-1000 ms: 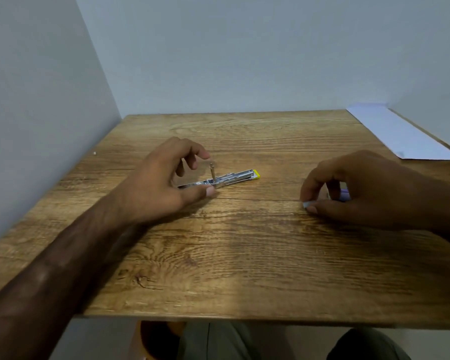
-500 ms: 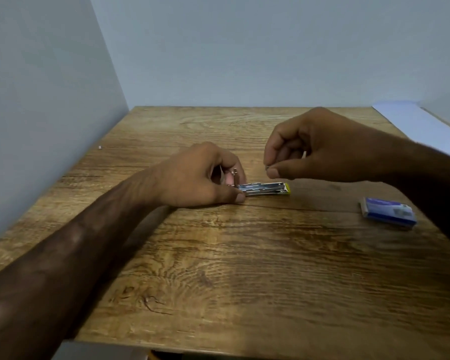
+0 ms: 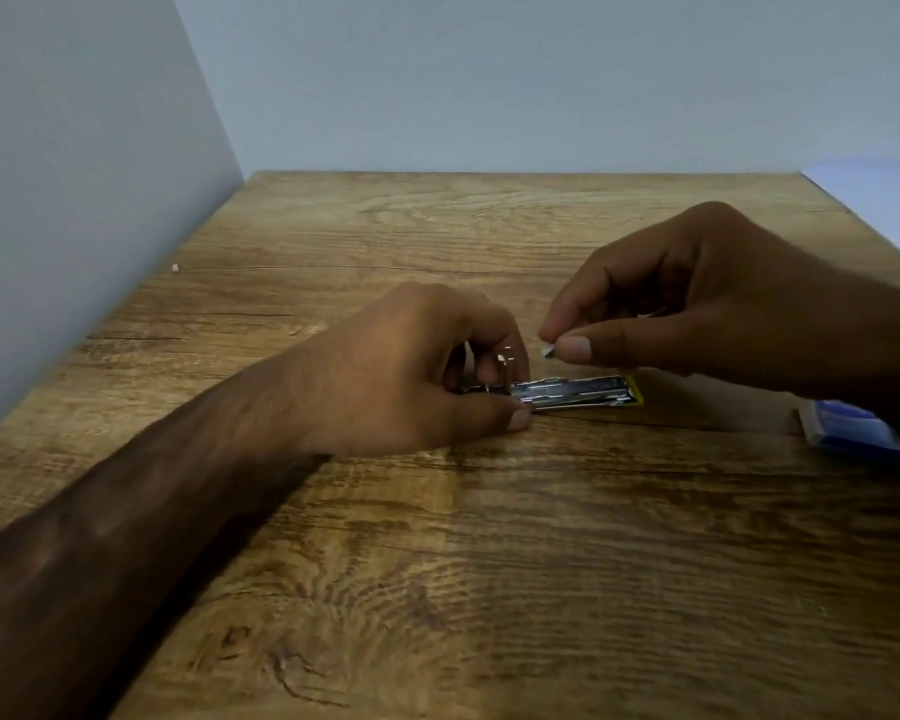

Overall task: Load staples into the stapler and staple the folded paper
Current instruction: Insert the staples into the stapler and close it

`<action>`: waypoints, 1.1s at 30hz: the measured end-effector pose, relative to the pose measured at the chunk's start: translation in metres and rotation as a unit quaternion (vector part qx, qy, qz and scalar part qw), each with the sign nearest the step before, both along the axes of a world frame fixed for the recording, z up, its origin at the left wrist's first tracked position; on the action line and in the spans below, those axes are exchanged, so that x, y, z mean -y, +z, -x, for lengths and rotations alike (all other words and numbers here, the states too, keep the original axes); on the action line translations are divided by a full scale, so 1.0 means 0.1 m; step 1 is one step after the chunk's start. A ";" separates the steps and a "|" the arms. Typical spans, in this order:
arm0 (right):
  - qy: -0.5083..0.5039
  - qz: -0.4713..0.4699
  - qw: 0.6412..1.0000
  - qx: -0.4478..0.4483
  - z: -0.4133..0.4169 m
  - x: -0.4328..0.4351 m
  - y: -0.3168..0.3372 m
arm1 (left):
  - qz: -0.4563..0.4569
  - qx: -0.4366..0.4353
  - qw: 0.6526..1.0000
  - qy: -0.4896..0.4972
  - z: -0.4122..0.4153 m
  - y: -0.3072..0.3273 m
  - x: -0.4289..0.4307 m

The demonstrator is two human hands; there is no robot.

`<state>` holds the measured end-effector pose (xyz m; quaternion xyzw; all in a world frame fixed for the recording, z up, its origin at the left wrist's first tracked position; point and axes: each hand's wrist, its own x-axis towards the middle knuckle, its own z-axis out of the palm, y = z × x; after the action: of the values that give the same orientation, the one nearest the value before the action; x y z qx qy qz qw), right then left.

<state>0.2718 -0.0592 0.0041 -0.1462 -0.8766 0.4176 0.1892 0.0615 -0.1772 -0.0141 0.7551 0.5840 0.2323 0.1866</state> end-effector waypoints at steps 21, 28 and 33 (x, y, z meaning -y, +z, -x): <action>-0.029 -0.076 0.991 0.102 -0.03 0.08 -0.01 | 0.011 0.040 0.999 0.012 -0.02 -0.06 -0.01; -0.035 -0.073 0.990 0.120 0.01 0.12 0.02 | 0.002 0.036 0.999 0.012 -0.01 -0.07 -0.02; -0.040 -0.071 0.990 0.114 0.00 0.13 0.02 | -0.001 0.032 0.999 0.012 0.00 -0.08 -0.02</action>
<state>0.2717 -0.0724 0.0065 -0.2137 -0.9133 0.3274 0.1144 0.0619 -0.1756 -0.0221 0.7407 0.5863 0.2592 0.2013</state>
